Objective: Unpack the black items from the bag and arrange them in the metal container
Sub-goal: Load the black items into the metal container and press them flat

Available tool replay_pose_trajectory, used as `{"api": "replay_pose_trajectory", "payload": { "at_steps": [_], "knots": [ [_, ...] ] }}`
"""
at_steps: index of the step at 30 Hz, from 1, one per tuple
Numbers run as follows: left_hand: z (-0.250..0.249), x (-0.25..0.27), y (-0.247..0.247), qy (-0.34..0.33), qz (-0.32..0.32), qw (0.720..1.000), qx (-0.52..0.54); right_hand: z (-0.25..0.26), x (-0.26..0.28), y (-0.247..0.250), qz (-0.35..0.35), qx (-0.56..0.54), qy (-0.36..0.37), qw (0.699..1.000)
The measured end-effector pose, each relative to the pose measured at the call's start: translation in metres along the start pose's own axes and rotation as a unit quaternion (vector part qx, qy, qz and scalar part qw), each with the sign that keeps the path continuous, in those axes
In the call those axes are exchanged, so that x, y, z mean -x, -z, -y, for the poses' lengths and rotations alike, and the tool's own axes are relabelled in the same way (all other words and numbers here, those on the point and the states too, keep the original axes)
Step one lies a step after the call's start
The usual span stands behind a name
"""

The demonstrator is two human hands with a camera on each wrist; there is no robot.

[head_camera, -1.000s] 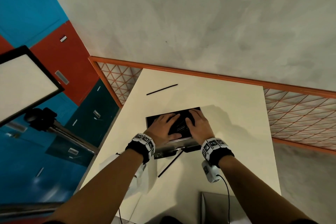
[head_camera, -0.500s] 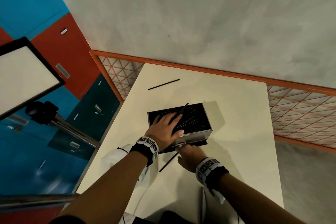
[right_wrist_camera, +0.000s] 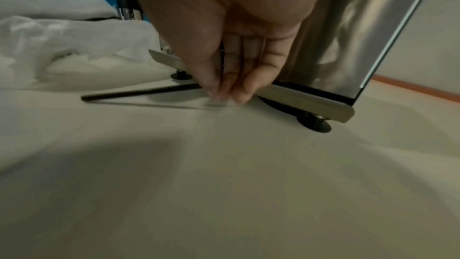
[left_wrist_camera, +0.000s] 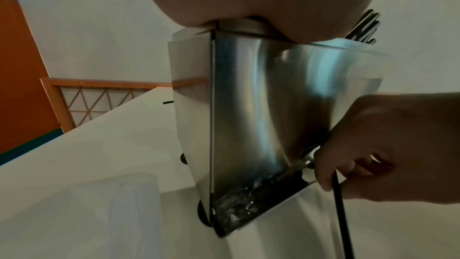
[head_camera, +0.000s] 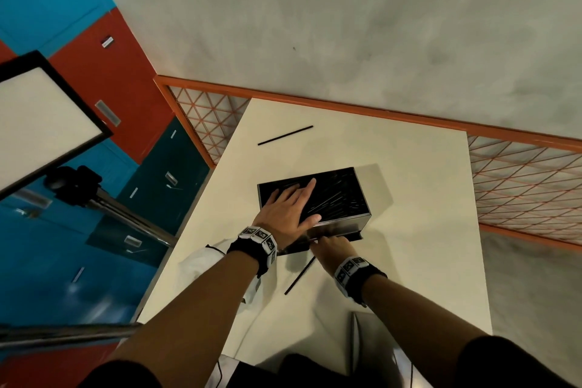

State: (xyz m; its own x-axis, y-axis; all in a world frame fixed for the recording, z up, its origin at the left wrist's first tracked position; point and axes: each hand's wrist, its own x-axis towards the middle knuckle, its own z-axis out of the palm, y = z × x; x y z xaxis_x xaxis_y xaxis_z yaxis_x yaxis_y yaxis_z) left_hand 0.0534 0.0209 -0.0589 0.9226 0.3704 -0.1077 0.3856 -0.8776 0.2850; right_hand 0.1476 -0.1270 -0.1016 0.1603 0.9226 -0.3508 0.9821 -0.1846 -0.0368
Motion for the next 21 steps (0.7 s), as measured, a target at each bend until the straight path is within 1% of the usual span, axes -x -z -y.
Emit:
{"api": "replay_pose_trajectory", "payload": {
  "at_steps": [3, 6, 7, 8, 10, 11, 13, 14, 15, 17, 19, 21],
  "knots": [
    [0.000, -0.001, 0.000, 0.000, 0.003, 1.000, -0.004, 0.009, 0.003, 0.005, 0.032, 0.030, 0.050, 0.998],
    [0.000, -0.001, 0.002, -0.003, 0.012, 1.000, -0.008, 0.029, 0.014, 0.026, 0.055, 0.087, 0.129, 0.986],
    [0.000, -0.001, 0.002, -0.005, 0.013, 1.000, -0.006, 0.036, 0.018, 0.035, 0.057, 0.104, 0.138, 0.983],
    [0.000, -0.001, 0.001, -0.006, 0.012, 1.000, -0.004, 0.039, 0.023, 0.043, 0.035, 0.111, 0.133, 0.984],
    [0.001, -0.002, -0.001, -0.012, 0.003, 1.000, -0.002, 0.038, 0.035, 0.062, -0.007, 0.081, 0.109, 0.991],
    [0.003, -0.002, -0.003, -0.014, -0.004, 1.000, 0.004, 0.036, 0.041, 0.073, -0.025, 0.069, 0.113, 0.991],
    [0.007, -0.003, -0.007, -0.019, -0.017, 0.999, 0.024, 0.024, 0.053, 0.099, -0.006, 0.090, 0.116, 0.989],
    [0.010, -0.005, -0.007, -0.022, -0.027, 0.999, 0.038, 0.011, 0.058, 0.112, 0.010, 0.100, 0.096, 0.990],
    [0.012, -0.005, -0.008, -0.024, -0.034, 0.998, 0.056, -0.003, 0.065, 0.125, 0.009, 0.100, 0.068, 0.993],
    [0.011, -0.005, -0.005, -0.014, -0.050, 0.992, 0.119, -0.032, 0.072, 0.152, -0.009, 0.091, 0.020, 0.996],
    [0.009, -0.005, 0.003, 0.026, -0.053, 0.977, 0.204, -0.055, 0.074, 0.173, -0.035, 0.079, -0.014, 0.996],
    [0.008, -0.005, 0.009, 0.051, -0.059, 0.964, 0.253, -0.071, 0.067, 0.186, -0.054, 0.078, -0.044, 0.995]
  ]
}}
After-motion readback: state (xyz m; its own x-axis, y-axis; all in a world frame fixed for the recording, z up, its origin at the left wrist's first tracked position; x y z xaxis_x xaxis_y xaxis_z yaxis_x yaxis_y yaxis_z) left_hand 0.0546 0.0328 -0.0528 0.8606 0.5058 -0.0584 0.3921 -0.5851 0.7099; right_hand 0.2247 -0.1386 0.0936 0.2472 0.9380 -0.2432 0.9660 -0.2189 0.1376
